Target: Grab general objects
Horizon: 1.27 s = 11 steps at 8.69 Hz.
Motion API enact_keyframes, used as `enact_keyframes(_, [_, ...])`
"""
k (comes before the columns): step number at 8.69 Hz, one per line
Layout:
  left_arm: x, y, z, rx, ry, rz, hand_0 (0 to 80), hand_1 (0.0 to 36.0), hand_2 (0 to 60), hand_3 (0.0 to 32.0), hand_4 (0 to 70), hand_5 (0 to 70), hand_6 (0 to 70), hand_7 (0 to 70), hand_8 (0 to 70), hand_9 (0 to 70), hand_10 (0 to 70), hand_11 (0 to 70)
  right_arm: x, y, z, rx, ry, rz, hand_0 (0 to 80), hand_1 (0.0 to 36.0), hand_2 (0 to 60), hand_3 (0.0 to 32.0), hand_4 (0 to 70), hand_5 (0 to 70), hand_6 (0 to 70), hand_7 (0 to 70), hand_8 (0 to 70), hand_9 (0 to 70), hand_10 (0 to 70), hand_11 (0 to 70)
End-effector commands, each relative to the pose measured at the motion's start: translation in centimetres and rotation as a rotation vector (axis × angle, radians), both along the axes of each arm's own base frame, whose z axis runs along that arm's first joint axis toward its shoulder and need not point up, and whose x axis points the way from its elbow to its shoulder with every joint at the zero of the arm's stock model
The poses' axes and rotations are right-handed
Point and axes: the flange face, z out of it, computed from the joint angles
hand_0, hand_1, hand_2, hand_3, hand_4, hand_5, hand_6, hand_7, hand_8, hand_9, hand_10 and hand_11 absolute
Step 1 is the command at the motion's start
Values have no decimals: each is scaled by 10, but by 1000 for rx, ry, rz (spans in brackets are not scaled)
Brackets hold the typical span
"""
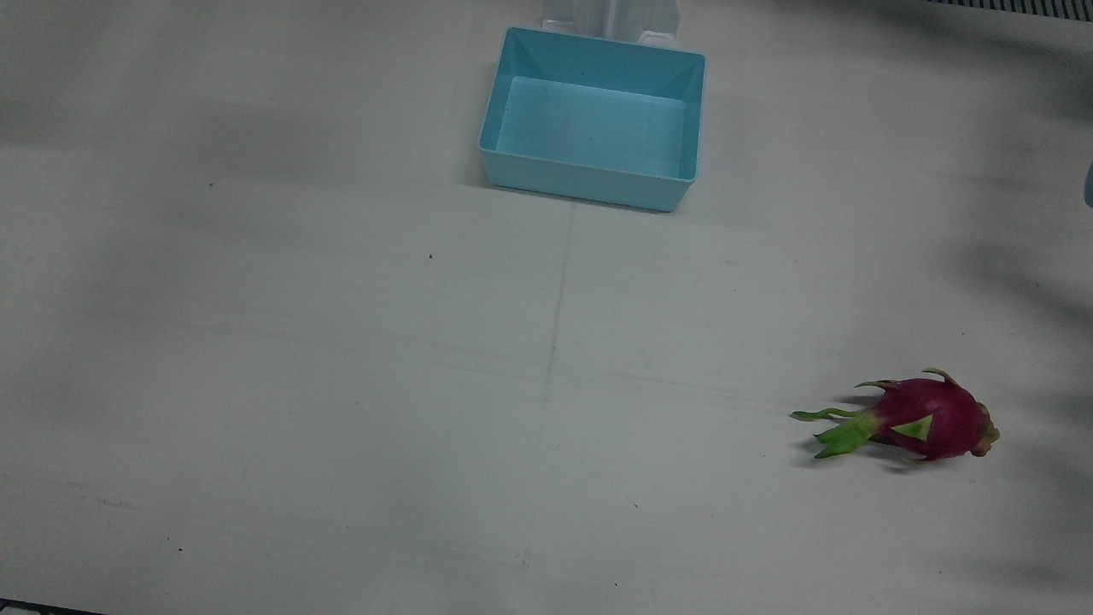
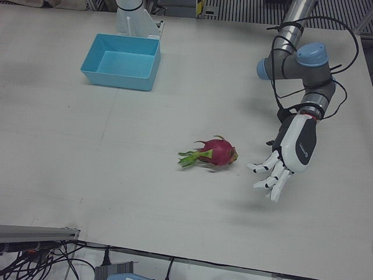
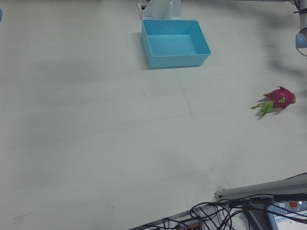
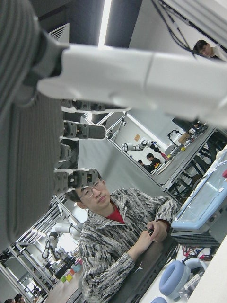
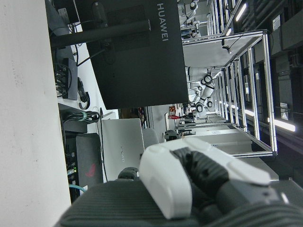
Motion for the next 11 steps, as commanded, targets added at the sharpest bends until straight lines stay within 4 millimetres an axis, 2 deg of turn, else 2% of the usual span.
enact_keyframes(1, [-4,40,-38,-18,-193,56,800,360,600,0,3,447,0,320,0,50,0,0,0,0,0,0,0,2,0,0,0,0,0,0,0,0,0,0,0,0])
enact_keyframes(2, [-1,42,-44,-29,-267,49,800,360,600,0,0,450,0,311,0,48,0,0,0,0,0,0,0,0,0,0,0,0,0,0,0,0,0,0,0,0])
enact_keyframes(3, [1,44,-52,-32,-337,36,800,360,600,0,0,489,0,313,0,48,0,0,0,0,0,0,0,0,0,0,0,0,0,0,0,0,0,0,0,0])
enact_keyframes(4, [3,46,-55,-37,-372,34,800,360,600,0,0,572,0,337,0,53,0,0,0,0,0,0,0,0,0,0,0,0,0,0,0,0,0,0,0,0])
enact_keyframes(5, [12,49,-51,-50,-399,50,800,360,600,0,0,615,0,352,0,56,0,0,0,0,0,0,0,0,0,0,0,0,0,0,0,0,0,0,0,0])
enact_keyframes(6, [28,47,-56,-38,-435,62,800,360,600,0,0,676,0,361,0,58,0,0,0,0,0,0,0,0,0,0,0,0,0,0,0,0,0,0,0,0])
enact_keyframes(7, [43,46,-59,-32,-451,68,800,360,600,0,0,676,0,367,0,59,0,0,0,0,0,0,0,0,0,0,0,0,0,0,0,0,0,0,0,0])
enact_keyframes(8, [57,47,-62,-32,-439,63,800,360,600,0,0,643,0,351,0,56,0,0,0,0,0,0,0,0,0,0,0,0,0,0,0,0,0,0,0,0])
enact_keyframes(9, [73,46,-66,-29,-432,64,800,360,600,0,0,408,0,295,0,45,0,0,0,0,0,0,0,2,0,0,0,0,0,0,0,0,0,0,0,0])
enact_keyframes(10, [91,47,-69,-34,-430,72,800,360,600,38,0,111,0,261,0,38,0,0,0,0,0,0,0,0,0,0,0,0,0,0,0,0,0,0,0,0])
enact_keyframes(11, [105,50,-70,-41,-427,73,800,360,600,80,0,0,0,260,0,38,0,0,0,0,0,0,0,0,0,0,0,0,0,0,0,0,0,0,0,0])
